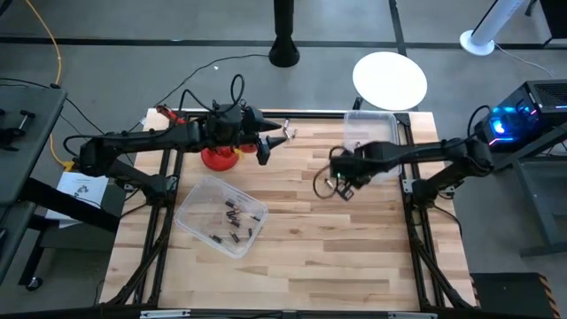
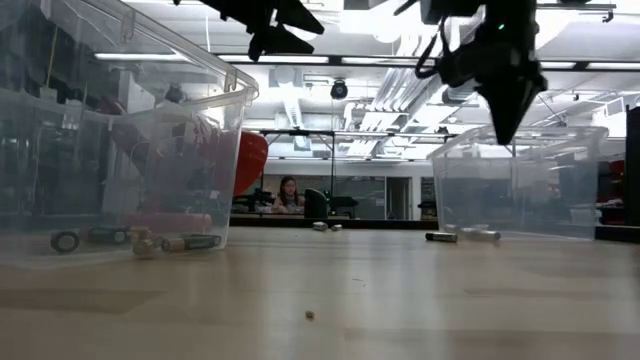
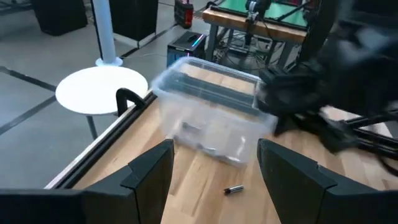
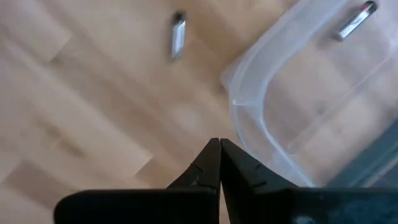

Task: Sort batteries
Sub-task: Move the top transparent bin to the top right of the table, then put the silver battery into the top transparent bin

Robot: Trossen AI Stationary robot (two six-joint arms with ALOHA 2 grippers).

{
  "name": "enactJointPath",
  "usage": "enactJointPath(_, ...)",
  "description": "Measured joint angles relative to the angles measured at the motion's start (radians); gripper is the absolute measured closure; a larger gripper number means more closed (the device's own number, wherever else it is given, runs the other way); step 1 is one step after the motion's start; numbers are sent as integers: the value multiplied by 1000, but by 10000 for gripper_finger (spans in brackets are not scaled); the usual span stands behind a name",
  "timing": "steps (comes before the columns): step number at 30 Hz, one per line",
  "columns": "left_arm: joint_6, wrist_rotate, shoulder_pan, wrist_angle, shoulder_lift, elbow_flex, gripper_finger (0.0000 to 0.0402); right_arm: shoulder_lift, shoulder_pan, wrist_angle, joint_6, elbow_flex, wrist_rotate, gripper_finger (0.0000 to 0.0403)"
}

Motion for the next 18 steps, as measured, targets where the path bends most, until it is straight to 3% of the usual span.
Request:
enactJointPath(4, -2, 29, 0, -18, -5, 0, 175, -1, -115, 25, -100, 0, 8, 402)
enactJointPath(7, -10, 41, 0, -55, -26, 0, 175, -1, -161, 117, -154, 7, -121, 402)
enactJointPath(11, 3, 41, 0, -140, -76, 0, 175, 4, -126, 330, -178, 7, -282, 402)
enactJointPath(14, 23, 39, 0, -192, -116, 0, 175, 48, -92, 419, -203, 7, -277, 402)
enactJointPath(18, 57, 38, 0, -207, -150, 0, 175, 161, -91, 411, -213, 10, -264, 402)
